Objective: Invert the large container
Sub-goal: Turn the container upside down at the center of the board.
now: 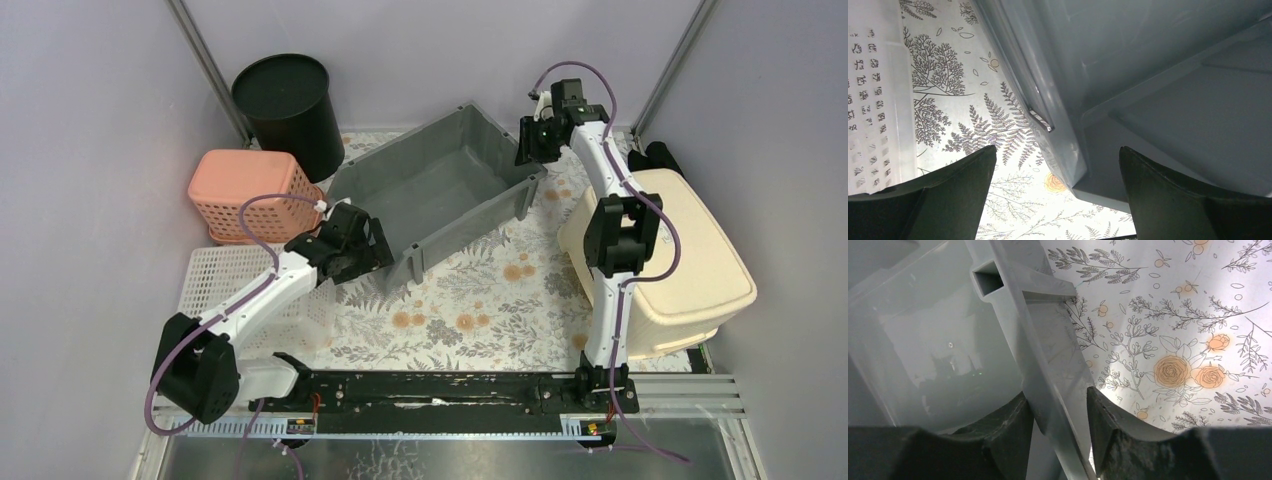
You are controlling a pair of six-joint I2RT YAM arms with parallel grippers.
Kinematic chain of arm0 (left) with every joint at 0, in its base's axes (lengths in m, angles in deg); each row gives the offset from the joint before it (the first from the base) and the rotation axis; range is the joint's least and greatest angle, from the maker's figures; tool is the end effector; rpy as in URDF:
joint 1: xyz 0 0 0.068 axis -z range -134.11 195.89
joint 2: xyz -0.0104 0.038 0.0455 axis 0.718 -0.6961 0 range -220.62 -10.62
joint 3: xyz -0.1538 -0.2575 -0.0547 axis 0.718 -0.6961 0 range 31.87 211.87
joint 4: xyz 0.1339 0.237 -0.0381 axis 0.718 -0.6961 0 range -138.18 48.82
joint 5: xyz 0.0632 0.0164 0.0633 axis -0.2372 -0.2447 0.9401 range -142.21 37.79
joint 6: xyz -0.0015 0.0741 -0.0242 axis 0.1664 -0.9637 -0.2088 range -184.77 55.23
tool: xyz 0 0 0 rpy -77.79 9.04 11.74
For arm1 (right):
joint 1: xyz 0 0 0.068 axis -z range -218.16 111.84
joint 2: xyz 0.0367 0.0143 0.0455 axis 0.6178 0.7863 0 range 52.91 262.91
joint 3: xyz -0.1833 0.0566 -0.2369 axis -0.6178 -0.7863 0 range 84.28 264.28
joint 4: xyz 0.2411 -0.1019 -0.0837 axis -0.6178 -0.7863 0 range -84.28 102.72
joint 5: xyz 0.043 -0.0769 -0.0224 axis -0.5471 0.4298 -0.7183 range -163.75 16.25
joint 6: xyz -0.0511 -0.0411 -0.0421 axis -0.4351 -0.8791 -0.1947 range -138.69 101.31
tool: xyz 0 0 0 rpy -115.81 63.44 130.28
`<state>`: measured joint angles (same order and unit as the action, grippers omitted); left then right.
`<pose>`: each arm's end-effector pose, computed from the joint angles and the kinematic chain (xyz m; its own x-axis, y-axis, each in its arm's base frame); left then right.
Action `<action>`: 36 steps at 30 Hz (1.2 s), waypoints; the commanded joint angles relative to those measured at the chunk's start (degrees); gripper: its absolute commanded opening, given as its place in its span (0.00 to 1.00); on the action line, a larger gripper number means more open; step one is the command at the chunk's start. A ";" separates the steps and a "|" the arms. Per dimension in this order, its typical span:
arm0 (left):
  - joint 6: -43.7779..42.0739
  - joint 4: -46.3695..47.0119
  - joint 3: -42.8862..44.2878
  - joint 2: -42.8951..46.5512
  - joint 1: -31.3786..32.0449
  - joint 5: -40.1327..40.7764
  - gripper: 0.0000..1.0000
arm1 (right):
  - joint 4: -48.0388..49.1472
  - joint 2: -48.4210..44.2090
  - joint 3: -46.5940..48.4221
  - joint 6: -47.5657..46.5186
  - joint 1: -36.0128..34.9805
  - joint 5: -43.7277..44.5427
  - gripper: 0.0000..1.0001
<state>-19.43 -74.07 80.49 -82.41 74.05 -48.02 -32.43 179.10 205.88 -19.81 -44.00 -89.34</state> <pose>0.2382 -0.1220 0.2322 -0.8234 -0.3638 -0.4355 -0.2146 0.9101 -0.3545 0.5431 0.0737 0.2868 -0.7537 -0.0961 -0.6502 -0.2857 0.9388 0.1924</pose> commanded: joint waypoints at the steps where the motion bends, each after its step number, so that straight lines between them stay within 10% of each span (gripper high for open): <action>1: -1.65 -0.43 2.19 -0.54 0.30 -1.37 1.00 | 0.16 1.53 -0.05 -0.43 -0.61 3.69 0.44; 14: -2.14 0.97 1.61 -0.91 0.24 -2.55 1.00 | -1.19 1.97 3.03 -3.06 -2.50 17.34 0.00; 36: -1.84 1.03 1.52 1.70 0.30 -3.72 1.00 | 5.96 -19.67 4.75 -8.62 -6.04 26.45 0.00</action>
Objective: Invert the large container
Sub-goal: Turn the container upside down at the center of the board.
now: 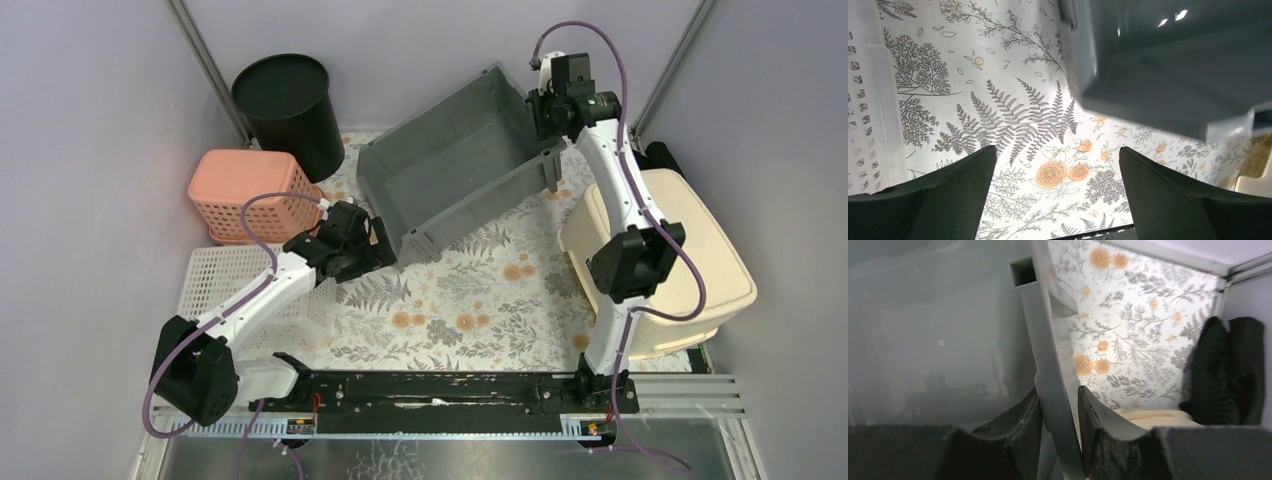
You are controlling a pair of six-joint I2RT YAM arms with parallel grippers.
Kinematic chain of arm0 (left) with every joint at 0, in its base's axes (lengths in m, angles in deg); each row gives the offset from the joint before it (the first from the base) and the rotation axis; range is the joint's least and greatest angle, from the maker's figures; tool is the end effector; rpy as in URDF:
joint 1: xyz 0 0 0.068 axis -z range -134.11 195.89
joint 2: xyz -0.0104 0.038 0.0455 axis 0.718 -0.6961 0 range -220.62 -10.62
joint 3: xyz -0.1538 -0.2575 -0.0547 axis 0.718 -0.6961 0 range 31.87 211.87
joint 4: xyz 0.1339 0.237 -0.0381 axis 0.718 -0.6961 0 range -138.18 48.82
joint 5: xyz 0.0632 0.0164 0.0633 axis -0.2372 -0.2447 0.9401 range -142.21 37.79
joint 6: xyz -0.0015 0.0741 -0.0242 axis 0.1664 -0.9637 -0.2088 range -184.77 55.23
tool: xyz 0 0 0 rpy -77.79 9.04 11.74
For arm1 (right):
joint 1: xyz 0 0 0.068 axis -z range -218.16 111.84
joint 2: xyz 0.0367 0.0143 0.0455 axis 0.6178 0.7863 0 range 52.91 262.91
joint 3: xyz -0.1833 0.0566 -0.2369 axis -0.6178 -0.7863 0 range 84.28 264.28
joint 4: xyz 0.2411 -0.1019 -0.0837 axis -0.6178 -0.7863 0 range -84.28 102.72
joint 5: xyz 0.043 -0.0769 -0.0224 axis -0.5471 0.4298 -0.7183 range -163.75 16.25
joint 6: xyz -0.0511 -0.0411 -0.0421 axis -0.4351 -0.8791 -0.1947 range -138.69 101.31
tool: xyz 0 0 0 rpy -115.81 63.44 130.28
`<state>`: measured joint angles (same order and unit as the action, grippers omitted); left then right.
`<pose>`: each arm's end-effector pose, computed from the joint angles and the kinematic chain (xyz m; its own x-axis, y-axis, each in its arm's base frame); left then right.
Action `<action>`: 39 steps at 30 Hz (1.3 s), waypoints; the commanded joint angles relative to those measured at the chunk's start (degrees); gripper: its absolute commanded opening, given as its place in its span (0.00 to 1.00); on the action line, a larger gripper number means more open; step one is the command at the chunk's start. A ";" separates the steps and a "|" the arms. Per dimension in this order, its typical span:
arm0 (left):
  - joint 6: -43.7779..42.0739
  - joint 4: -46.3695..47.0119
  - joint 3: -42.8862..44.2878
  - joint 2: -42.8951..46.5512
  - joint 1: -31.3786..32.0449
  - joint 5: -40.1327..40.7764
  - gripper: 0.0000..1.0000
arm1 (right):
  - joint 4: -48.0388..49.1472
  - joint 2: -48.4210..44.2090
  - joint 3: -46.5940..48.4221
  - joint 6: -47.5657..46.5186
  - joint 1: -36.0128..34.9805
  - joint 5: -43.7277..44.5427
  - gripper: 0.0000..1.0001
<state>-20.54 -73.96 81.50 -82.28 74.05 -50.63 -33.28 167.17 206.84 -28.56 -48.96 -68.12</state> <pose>0.2393 -0.1260 0.2389 -0.8357 -0.3435 -0.4286 -0.1745 0.9059 -0.3858 0.4931 0.0876 0.3953 -0.5728 -0.2830 -0.7693 -0.2117 0.9577 -0.1947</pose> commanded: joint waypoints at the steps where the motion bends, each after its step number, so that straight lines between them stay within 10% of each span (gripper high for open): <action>1: -0.75 0.80 0.72 1.68 0.26 -1.12 1.00 | 6.94 -8.46 4.03 -0.26 -1.50 5.64 0.00; 15: -0.80 0.61 2.47 1.59 0.23 -0.60 1.00 | 9.82 -19.94 4.04 -4.40 -5.23 5.27 0.00; 24: -4.04 -0.84 18.84 -5.03 0.30 -0.28 1.00 | 8.90 -24.25 2.56 -7.78 -11.00 2.52 0.00; 39: -1.76 1.70 21.50 -8.05 0.43 -2.06 1.00 | 15.56 -28.43 -6.92 -21.02 -27.66 21.11 0.00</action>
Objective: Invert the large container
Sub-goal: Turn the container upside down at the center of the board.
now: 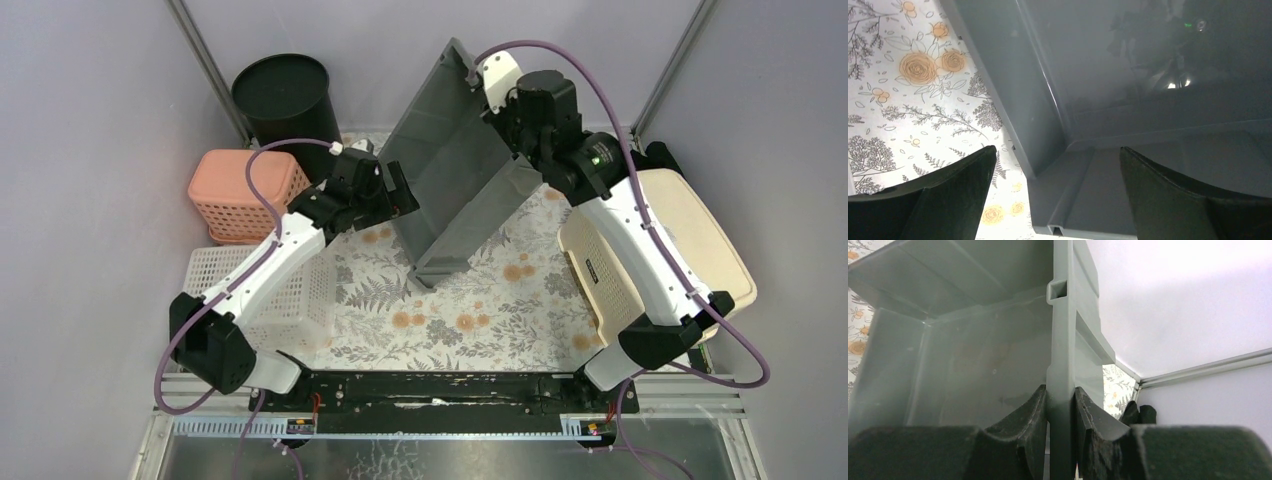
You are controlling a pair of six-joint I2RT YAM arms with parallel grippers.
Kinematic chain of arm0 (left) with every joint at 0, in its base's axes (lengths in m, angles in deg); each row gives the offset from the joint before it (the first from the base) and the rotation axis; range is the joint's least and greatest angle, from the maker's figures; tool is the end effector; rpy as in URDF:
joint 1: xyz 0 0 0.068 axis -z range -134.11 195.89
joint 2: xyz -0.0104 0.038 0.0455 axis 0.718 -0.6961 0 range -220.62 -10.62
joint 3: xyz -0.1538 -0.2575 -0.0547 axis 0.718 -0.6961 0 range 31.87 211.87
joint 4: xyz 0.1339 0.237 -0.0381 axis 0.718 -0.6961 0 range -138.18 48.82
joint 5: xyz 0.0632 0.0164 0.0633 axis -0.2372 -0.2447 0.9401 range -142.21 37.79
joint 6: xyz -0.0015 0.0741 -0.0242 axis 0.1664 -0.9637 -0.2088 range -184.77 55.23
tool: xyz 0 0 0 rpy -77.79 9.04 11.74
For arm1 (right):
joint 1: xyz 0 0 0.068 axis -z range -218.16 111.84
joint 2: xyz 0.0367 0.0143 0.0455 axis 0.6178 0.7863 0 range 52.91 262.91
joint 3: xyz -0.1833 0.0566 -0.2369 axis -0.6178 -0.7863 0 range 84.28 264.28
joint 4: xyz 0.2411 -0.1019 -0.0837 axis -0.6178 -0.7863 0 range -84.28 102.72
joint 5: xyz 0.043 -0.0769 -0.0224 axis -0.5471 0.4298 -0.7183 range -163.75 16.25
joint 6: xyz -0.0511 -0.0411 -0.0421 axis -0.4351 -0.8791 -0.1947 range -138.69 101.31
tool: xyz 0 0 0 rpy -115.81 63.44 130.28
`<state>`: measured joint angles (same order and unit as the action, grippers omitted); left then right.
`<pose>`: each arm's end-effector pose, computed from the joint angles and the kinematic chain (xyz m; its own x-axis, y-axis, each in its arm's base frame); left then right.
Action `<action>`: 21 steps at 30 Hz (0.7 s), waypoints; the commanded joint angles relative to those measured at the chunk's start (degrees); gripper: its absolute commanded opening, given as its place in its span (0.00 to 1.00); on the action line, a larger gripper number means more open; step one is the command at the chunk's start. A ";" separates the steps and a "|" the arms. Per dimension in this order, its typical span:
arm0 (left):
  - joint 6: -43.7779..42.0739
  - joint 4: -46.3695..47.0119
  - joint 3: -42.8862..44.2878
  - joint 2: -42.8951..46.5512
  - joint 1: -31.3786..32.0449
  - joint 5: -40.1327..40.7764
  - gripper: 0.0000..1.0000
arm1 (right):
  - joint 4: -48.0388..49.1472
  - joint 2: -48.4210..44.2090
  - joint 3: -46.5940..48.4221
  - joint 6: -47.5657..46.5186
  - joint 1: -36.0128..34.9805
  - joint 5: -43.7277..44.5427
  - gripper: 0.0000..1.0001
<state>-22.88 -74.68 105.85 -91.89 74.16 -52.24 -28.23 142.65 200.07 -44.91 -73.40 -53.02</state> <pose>0.3049 -0.1640 0.3418 -0.7449 -0.3575 -0.5633 -0.0313 0.8621 -0.5058 0.3050 0.1868 0.5431 -0.0733 -0.5578 -0.8267 -0.3264 0.7967 -0.5086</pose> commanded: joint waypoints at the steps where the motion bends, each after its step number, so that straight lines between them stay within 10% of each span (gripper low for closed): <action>1: 0.83 2.50 -3.96 1.98 0.42 -0.44 1.00 | 10.82 -3.91 -0.34 -4.86 -3.62 6.22 0.00; 21: 3.49 11.95 -20.04 -2.35 3.95 5.26 0.99 | 12.48 -6.60 0.61 -5.90 -7.97 7.12 0.00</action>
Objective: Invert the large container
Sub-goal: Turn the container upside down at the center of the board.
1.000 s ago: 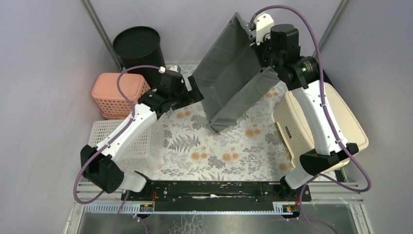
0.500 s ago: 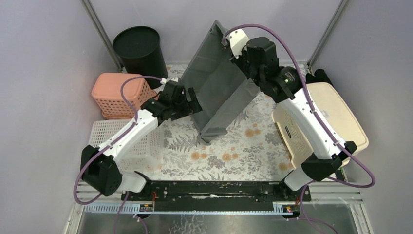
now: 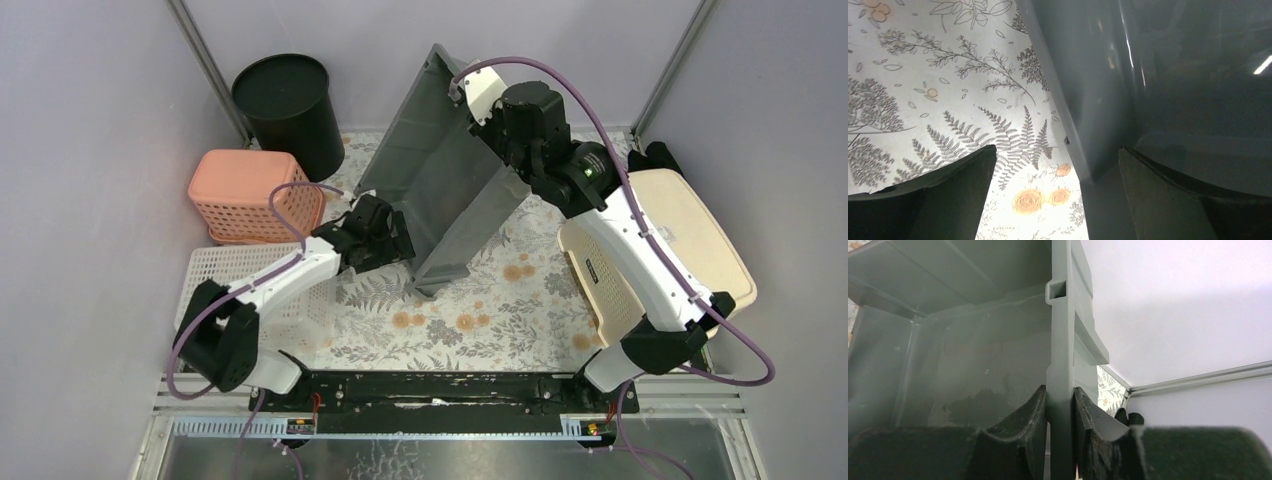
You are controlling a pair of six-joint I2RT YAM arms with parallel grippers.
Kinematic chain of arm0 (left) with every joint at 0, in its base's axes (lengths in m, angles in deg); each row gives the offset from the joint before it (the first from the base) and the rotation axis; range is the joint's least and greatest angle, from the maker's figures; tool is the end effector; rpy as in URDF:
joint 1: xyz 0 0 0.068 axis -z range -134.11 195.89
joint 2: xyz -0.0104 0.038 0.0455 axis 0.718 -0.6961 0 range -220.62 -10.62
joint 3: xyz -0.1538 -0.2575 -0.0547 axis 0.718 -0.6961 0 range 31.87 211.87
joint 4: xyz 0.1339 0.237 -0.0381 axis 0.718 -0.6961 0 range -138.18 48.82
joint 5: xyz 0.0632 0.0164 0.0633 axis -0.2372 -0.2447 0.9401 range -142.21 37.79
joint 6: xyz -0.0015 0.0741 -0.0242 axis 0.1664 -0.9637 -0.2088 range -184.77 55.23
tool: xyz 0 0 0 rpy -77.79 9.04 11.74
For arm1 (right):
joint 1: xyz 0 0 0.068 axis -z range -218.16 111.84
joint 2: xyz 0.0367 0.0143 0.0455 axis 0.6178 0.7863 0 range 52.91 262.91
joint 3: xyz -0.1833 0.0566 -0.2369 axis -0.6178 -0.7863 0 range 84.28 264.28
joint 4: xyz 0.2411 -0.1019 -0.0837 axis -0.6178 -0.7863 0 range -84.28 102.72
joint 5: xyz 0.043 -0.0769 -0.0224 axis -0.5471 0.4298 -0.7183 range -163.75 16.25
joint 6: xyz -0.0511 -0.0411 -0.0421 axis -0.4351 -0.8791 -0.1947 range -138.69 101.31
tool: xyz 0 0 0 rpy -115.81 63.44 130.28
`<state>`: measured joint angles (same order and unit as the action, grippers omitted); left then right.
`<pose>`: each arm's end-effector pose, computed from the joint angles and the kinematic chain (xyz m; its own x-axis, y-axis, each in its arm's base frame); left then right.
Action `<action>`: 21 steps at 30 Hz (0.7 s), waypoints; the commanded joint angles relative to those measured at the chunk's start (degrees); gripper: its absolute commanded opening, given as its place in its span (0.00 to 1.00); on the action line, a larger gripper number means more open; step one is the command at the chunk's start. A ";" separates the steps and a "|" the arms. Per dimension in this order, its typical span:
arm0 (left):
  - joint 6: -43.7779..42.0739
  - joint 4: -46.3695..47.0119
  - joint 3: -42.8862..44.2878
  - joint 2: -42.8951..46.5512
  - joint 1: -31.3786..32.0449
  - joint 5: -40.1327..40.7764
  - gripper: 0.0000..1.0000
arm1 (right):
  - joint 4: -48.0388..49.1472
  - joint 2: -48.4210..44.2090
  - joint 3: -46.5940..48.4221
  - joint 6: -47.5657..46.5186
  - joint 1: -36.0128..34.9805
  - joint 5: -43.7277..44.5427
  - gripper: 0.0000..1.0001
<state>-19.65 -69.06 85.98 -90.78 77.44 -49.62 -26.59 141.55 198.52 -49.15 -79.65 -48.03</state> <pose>0.2668 -0.1603 0.2325 -0.8404 -0.3146 -0.4412 -0.1352 0.9102 -0.3914 0.2819 0.2110 0.5447 -0.0105 -0.6190 -0.7853 -0.3324 0.7428 -0.5811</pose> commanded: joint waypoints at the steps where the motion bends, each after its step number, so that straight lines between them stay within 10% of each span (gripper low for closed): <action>1: 0.19 6.99 -0.03 -4.86 0.72 2.66 0.97 | 11.04 -5.72 2.03 -1.76 -2.00 2.29 0.00; 9: -0.10 12.26 3.91 -16.83 1.41 -0.06 0.57 | 12.34 -7.33 0.68 -2.99 -4.66 3.44 0.00; 21: -1.16 14.98 20.56 -34.95 4.74 -3.31 0.54 | 15.93 -10.40 -6.42 -5.02 -12.11 5.89 0.00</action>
<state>-19.01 -58.83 102.70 -118.65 80.74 -52.07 -24.60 135.13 193.53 -54.78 -86.95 -37.78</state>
